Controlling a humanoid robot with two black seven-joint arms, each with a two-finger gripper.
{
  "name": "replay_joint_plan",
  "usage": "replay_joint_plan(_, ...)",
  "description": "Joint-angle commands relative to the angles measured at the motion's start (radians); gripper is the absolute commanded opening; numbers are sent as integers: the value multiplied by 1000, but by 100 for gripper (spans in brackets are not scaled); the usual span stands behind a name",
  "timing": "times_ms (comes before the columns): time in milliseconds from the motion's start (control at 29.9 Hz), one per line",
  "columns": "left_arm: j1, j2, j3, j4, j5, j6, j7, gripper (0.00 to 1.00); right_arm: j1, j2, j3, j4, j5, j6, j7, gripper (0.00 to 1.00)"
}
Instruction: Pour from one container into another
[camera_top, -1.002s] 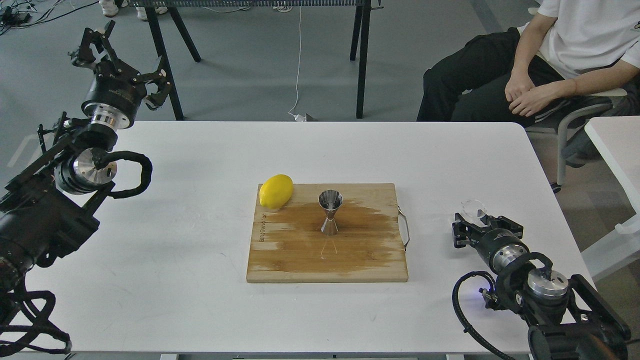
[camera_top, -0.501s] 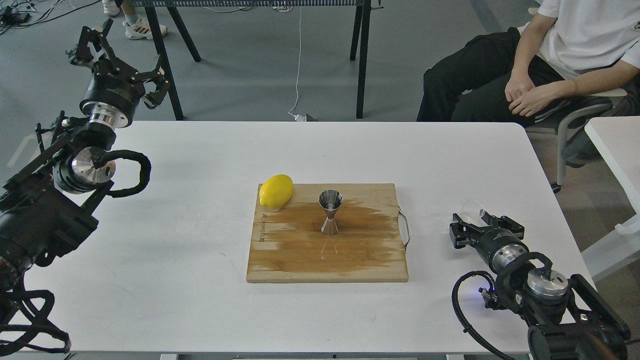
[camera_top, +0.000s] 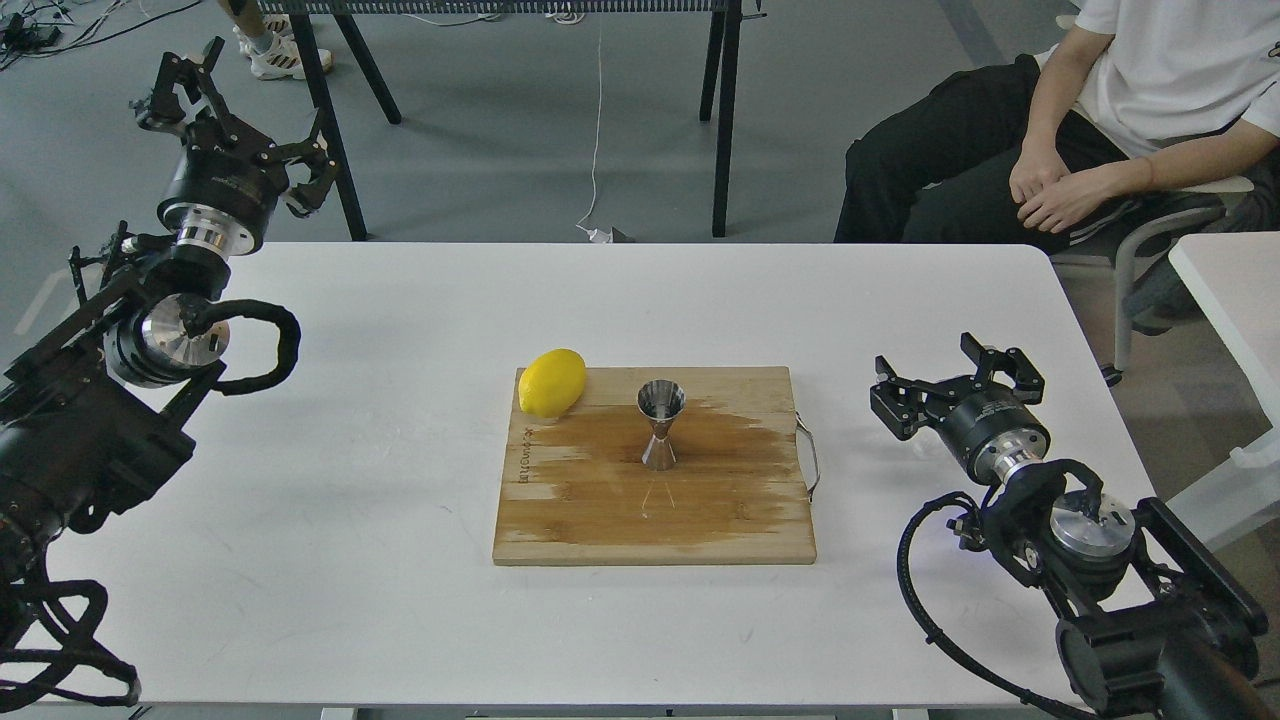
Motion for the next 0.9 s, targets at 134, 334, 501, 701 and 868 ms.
replay_joint_plan(134,-4,2,-4,2,0,-1,0,100,146,-89,5,-22,-154,205,50,100)
replay_joint_plan(334,-4,-2,-4,8,0,-4,0,100,306,-133,-10,-211,-236,381,236,100)
replay_joint_plan(501,-4,-2,-2,2,-2,-11,3,100,409,-150,-24,-334,-236,399,228,100)
replay_joint_plan(701,-2,-7,1,2,-2,-10,2,100,491,-143,-27,-424,-236,399,219,100)
replay_joint_plan(868,-4,-7,-2,2,-2,-11,2,100,501,-140,-33,-461,-234,399,214,100)
